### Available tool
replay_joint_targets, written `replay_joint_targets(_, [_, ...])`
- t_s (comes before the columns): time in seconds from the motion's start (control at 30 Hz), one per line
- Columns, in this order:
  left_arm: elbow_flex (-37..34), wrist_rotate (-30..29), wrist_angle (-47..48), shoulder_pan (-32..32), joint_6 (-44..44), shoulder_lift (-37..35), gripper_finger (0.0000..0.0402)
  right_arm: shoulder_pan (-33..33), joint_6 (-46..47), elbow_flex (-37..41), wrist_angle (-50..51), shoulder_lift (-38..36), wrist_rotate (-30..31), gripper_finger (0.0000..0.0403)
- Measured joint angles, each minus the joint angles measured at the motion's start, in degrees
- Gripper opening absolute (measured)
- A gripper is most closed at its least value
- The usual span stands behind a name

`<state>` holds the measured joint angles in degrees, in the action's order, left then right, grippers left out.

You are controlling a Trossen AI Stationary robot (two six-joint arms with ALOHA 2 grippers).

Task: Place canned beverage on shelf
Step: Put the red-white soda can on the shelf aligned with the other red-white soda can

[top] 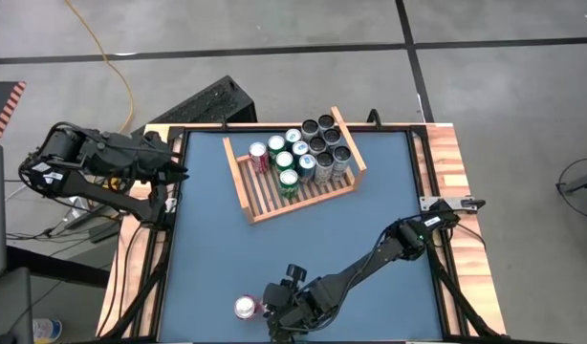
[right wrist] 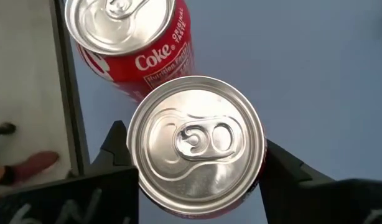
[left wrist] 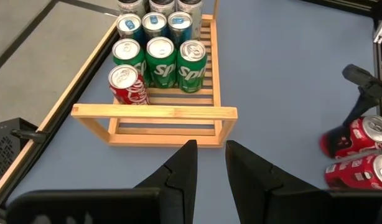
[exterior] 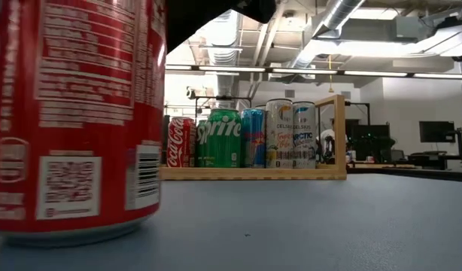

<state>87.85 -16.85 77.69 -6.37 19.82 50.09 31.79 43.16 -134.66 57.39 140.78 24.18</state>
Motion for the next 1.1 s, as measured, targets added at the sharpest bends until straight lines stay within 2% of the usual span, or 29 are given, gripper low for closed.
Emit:
replay_joint_targets(0.23, [0.00, 3.15, -0.02, 0.00, -1.54, 0.00, 0.0071, -2.54, -11.47, 0.18, 2.89, -1.79, 0.01, 0.0174])
replay_joint_targets(0.4, [0.00, 4.01, -0.04, 0.00, -2.19, 0.00, 0.0071, -7.16, -20.33, 0.27, 6.90, -5.79, 0.33, 0.0174])
replay_joint_targets(0.63, [0.00, 3.44, -0.20, 0.00, -2.25, 0.00, 0.0071, -14.53, -37.74, 0.16, 8.46, -10.67, 0.74, 0.0174])
replay_joint_targets(0.8, [0.00, 2.62, -0.38, 0.02, -3.34, 0.00, 0.0071, -20.45, -47.71, 0.14, 7.41, -13.32, -4.47, 0.0174])
replay_joint_targets(0.97, [-0.02, 2.53, -1.56, 0.00, -5.24, 0.00, 0.0071, -26.67, -56.75, 0.14, 4.11, -13.91, -14.71, 0.0174])
replay_joint_targets(1.1, [-0.02, 2.52, -1.62, 0.00, -5.58, 0.00, 0.0071, -31.15, -63.16, 0.14, 4.50, -13.98, -20.41, 0.0174])
